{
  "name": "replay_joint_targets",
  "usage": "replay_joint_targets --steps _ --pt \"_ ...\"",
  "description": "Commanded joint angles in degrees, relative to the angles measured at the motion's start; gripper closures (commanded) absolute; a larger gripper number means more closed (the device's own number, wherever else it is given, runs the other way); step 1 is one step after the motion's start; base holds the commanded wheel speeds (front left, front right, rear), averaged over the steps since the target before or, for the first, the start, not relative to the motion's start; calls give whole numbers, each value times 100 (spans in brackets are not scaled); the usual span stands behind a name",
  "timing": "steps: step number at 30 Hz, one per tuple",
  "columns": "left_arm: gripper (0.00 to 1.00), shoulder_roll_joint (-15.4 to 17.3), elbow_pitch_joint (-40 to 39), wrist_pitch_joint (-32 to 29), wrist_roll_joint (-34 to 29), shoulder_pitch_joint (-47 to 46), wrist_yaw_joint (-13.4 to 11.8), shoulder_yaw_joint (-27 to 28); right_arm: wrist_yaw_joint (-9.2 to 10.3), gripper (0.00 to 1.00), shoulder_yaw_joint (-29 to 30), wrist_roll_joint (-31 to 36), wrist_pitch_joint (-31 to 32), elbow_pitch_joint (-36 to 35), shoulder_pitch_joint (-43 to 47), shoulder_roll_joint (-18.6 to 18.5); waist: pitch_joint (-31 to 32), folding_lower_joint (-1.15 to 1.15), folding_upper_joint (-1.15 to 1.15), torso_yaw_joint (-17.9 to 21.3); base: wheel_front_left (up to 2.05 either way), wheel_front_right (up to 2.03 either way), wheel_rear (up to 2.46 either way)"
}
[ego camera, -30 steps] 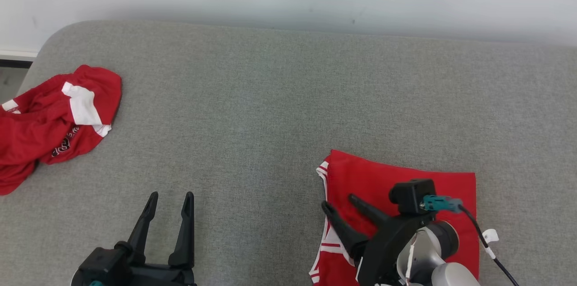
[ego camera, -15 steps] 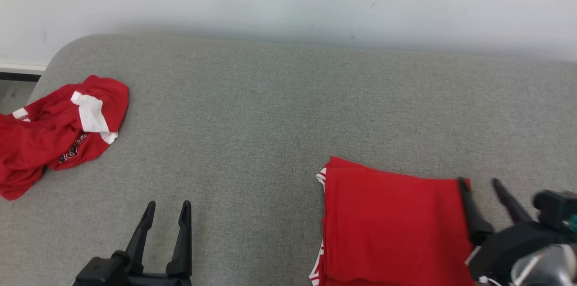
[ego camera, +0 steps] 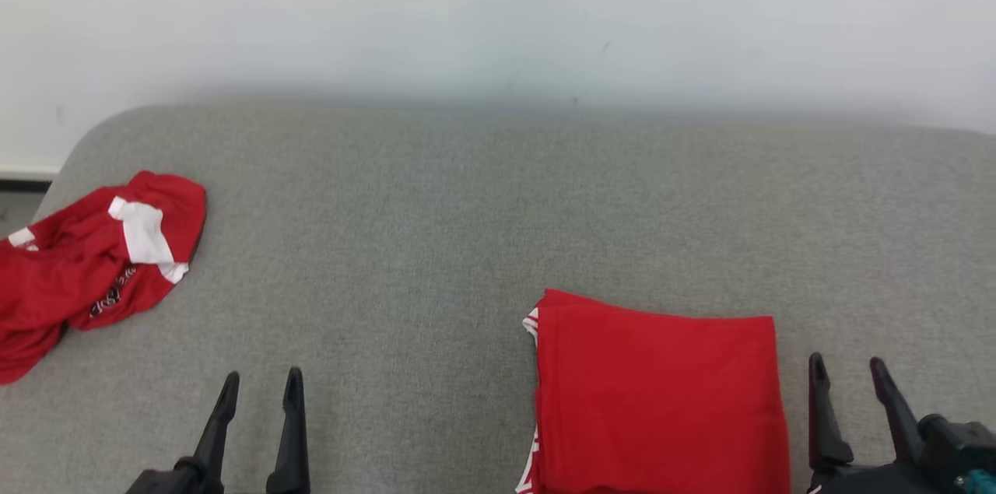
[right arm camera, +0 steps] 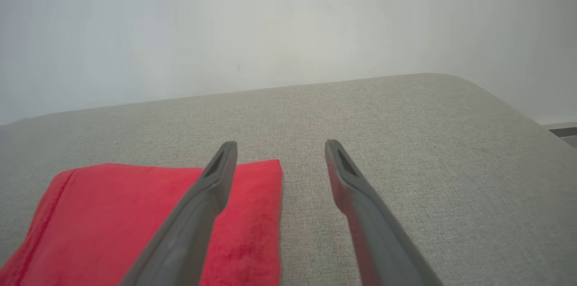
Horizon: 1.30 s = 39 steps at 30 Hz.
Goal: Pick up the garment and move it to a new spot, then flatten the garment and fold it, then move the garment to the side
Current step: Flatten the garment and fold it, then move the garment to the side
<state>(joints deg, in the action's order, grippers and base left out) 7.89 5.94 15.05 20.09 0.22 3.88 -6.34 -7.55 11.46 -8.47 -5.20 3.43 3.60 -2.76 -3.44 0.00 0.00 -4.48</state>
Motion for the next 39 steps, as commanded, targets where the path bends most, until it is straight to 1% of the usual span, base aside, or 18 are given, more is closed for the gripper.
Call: replay_joint_targets --steps 1,8,12,17,27,35,37,39 --pt "0 -50 70 19 -76 131 15 84 10 0 -81 79 -90 137 21 -15 269 0 0 145 0 0 0" --pt "0 -258 237 20 -166 263 108 474 10 0 -334 111 -277 465 -45 -14 515 0 0 234 0 0 0" --pt "0 -334 266 20 -224 312 163 586 10 0 -409 124 -289 563 -32 -13 567 0 0 242 0 0 0" --pt "0 -440 234 20 -500 375 203 779 10 0 -542 88 -322 742 12 -13 620 0 0 252 0 0 0" --pt "0 -492 438 20 -587 385 315 752 10 0 -499 95 -262 900 4 -18 621 0 0 270 0 0 0" --pt "0 -501 486 20 -521 352 340 767 10 0 -406 86 -232 957 -86 -14 580 0 0 254 0 0 0" --pt "0 -502 490 20 -524 334 347 776 10 0 -377 33 -104 936 -161 -15 554 0 0 247 0 0 0" --pt "0 -503 488 20 -467 310 355 792 10 0 -396 81 184 922 -243 -30 522 0 0 243 0 0 0"
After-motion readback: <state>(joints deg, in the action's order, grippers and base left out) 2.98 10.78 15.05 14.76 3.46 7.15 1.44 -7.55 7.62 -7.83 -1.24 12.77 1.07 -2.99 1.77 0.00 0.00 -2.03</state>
